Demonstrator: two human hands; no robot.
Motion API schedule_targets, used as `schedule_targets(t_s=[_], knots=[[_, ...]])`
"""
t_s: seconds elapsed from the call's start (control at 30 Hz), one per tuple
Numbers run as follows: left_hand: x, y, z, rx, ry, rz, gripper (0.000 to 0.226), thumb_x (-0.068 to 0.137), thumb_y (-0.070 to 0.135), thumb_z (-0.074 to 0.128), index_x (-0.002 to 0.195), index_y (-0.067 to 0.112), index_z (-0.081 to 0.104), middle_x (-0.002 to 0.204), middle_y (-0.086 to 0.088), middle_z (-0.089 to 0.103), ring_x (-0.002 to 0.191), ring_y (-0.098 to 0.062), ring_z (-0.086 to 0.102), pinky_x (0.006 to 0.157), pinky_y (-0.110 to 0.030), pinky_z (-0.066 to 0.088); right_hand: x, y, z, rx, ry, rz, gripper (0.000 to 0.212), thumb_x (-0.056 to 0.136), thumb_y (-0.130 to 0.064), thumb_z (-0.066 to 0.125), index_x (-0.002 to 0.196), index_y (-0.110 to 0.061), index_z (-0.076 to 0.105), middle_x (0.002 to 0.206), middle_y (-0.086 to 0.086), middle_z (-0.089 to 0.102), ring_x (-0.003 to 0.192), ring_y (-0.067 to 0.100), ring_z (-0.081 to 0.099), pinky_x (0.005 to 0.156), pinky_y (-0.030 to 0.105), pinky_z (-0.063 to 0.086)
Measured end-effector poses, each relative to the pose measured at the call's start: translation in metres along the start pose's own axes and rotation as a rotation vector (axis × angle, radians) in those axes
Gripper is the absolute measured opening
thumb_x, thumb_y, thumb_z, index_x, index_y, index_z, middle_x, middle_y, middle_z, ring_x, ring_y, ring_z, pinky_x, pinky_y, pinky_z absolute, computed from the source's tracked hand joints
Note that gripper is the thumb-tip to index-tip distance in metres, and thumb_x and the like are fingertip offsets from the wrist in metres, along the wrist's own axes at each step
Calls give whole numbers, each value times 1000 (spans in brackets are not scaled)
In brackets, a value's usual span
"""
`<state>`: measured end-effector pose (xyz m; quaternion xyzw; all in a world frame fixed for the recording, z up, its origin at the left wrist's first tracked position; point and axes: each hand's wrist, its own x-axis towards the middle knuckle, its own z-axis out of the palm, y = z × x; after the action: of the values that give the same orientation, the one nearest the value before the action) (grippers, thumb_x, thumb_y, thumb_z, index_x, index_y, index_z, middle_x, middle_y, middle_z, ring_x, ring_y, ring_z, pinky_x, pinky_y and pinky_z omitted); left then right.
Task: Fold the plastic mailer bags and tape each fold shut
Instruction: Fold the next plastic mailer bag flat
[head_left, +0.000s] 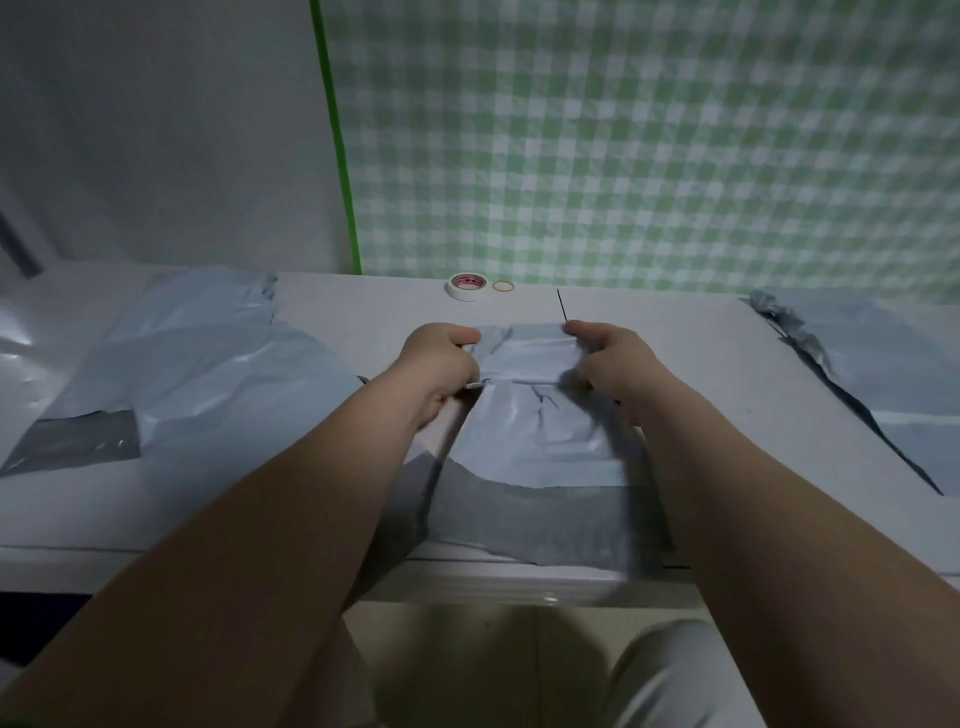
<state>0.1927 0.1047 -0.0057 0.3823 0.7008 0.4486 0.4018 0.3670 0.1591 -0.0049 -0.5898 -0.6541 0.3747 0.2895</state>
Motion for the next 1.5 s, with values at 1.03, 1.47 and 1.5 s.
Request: schedule_targets(t_s=[1.03, 1.47, 1.5], knots=[[-43, 2, 3, 802, -180, 292, 69, 76, 34, 73, 138, 25, 43, 134, -7, 30, 116, -26, 49, 95, -26, 37, -43, 23, -18, -531, 104, -317, 29, 78, -35, 69, 105, -24, 68, 107, 5, 58, 104, 24, 53, 83, 29, 41], [-82, -18, -10, 696, -308, 231, 89, 49, 57, 81, 123, 12, 58, 124, -4, 55, 103, -17, 57, 91, -30, 48, -119, 31, -25, -751, -140, -612, 53, 69, -10, 54, 118, -28, 64, 116, -5, 63, 107, 20, 57, 84, 35, 50], [-86, -19, -9, 784, -320, 252, 91, 47, 65, 78, 118, 14, 58, 123, -5, 50, 102, -17, 53, 90, -30, 46, -119, 33, -25, -824, -91, -607, 52, 70, -6, 52, 116, -27, 63, 111, -4, 63, 105, 21, 57, 78, 35, 50]])
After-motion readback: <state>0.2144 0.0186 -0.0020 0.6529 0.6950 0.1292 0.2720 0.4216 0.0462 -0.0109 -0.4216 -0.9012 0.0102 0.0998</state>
